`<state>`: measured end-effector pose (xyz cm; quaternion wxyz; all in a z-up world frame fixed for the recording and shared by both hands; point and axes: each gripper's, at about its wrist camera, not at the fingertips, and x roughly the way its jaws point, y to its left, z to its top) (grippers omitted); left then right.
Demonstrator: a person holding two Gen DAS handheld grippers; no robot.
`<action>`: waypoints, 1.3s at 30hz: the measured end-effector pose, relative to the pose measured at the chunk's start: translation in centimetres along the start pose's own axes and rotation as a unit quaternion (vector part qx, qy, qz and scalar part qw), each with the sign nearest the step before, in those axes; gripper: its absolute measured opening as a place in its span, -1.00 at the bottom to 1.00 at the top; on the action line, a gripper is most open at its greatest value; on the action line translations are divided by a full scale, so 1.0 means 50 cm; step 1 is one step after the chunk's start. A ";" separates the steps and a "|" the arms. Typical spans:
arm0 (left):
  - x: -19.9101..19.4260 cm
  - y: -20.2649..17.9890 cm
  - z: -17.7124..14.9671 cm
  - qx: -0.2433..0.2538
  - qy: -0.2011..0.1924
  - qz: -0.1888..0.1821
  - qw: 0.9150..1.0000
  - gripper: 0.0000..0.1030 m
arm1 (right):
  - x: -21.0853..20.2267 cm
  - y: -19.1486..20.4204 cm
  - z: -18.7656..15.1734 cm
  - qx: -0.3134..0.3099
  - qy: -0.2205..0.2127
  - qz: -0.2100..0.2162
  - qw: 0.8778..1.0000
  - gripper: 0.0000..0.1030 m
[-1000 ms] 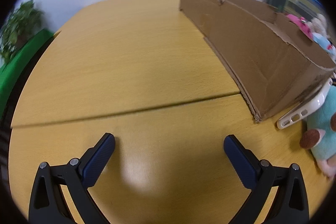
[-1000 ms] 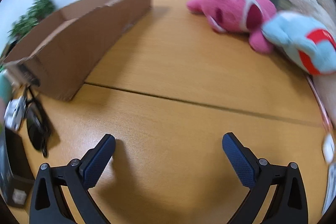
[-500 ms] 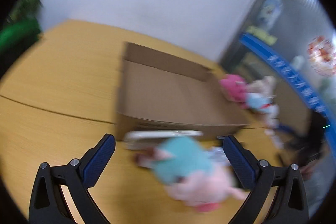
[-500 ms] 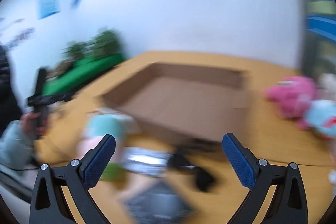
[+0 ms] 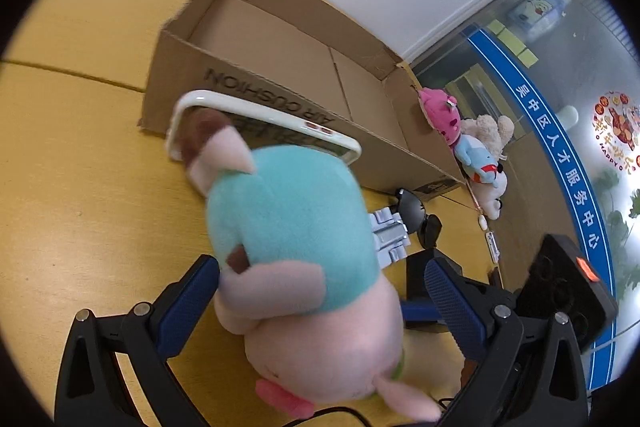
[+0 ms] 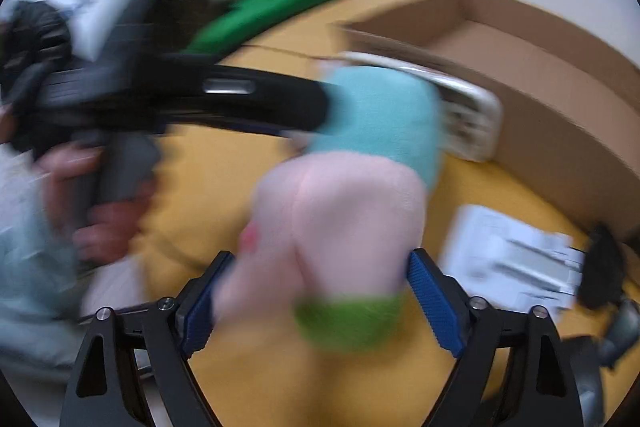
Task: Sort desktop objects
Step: 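Close both grippers on the teal-and-pink plush pig and lift it, then carry the plush pig with both grippers over the cardboard box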
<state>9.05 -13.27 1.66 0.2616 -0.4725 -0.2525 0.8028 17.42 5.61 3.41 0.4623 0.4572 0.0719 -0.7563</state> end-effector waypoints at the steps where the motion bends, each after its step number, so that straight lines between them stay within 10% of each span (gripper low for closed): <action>1: 0.004 0.007 0.001 -0.002 0.002 -0.010 1.000 0.99 | -0.004 0.008 -0.003 -0.007 -0.006 0.002 1.000 0.70; 7: 0.064 0.019 -0.004 -0.019 0.039 0.009 0.999 0.66 | 0.029 -0.028 -0.003 0.062 0.005 -0.011 0.998 0.73; 21: -0.022 -0.162 0.026 0.107 -0.041 0.043 0.993 0.40 | -0.031 0.007 0.023 0.035 -0.045 -0.045 0.997 0.36; 32: -0.159 -0.358 0.305 0.238 -0.201 0.030 0.950 0.40 | -0.253 -0.026 0.290 -0.058 -0.182 -0.116 0.975 0.37; 39: -0.174 -0.342 0.480 0.241 -0.207 0.042 0.947 0.40 | -0.276 -0.116 0.487 -0.066 -0.199 -0.111 0.971 0.38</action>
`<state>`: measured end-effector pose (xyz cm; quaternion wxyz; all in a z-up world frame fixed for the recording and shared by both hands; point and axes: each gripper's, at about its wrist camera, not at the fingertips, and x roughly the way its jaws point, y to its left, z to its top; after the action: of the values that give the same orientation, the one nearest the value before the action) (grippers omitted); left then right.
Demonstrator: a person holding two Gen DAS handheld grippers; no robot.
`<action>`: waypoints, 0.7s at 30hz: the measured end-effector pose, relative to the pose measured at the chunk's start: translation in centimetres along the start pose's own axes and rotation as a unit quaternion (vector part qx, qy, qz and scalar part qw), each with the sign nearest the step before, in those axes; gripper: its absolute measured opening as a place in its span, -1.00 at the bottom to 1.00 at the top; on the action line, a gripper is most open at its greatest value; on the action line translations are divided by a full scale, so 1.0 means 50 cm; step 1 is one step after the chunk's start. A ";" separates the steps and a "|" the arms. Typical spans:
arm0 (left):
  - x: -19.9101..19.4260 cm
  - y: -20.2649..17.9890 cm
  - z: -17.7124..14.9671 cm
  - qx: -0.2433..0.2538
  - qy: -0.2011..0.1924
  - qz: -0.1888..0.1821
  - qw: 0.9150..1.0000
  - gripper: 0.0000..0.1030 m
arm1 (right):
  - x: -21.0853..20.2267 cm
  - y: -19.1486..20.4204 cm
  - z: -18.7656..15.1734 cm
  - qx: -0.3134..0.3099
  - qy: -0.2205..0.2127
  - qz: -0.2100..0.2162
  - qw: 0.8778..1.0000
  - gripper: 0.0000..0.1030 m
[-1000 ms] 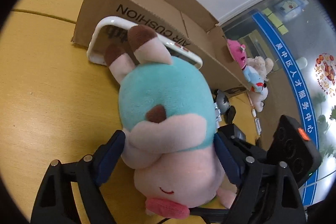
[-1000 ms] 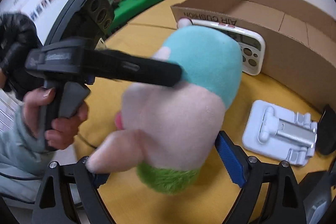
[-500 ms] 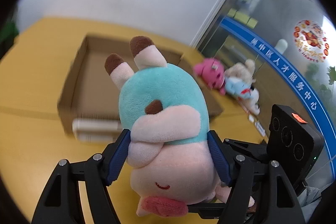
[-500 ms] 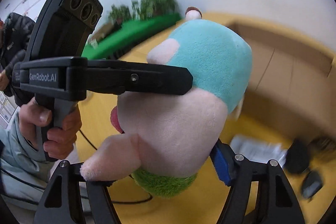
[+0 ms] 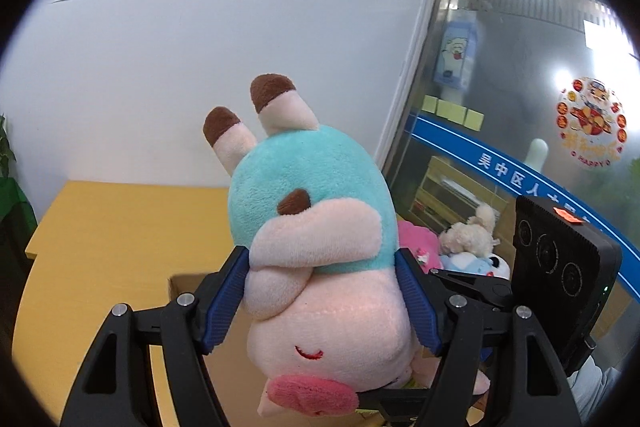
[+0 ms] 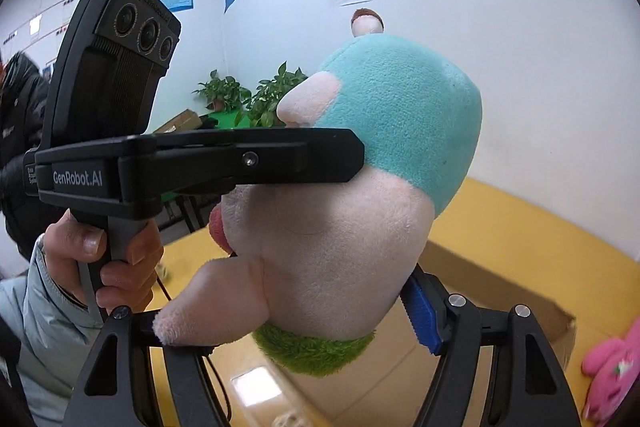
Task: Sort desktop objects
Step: 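Carry the plush pig with both grippers over the cardboard box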
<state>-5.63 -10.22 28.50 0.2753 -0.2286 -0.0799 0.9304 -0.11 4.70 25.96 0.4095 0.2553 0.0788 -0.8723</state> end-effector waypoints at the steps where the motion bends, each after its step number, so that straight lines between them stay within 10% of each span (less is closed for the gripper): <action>1: 0.022 0.026 0.015 -0.005 0.008 0.003 1.000 0.40 | 0.016 -0.015 0.012 0.005 0.001 0.004 1.000 0.38; 10: 0.212 0.188 -0.022 -0.066 0.103 0.016 0.992 0.40 | 0.247 -0.161 0.017 0.077 0.058 0.033 0.995 0.38; 21: 0.427 0.324 -0.218 -0.162 0.240 0.028 0.957 0.41 | 0.507 -0.283 -0.183 0.183 0.170 0.053 0.967 0.38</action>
<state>-24.09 -11.78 6.27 0.2198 -0.4883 -0.1544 0.8303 -20.86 0.01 4.16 0.3825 0.4738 -0.0273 -0.7928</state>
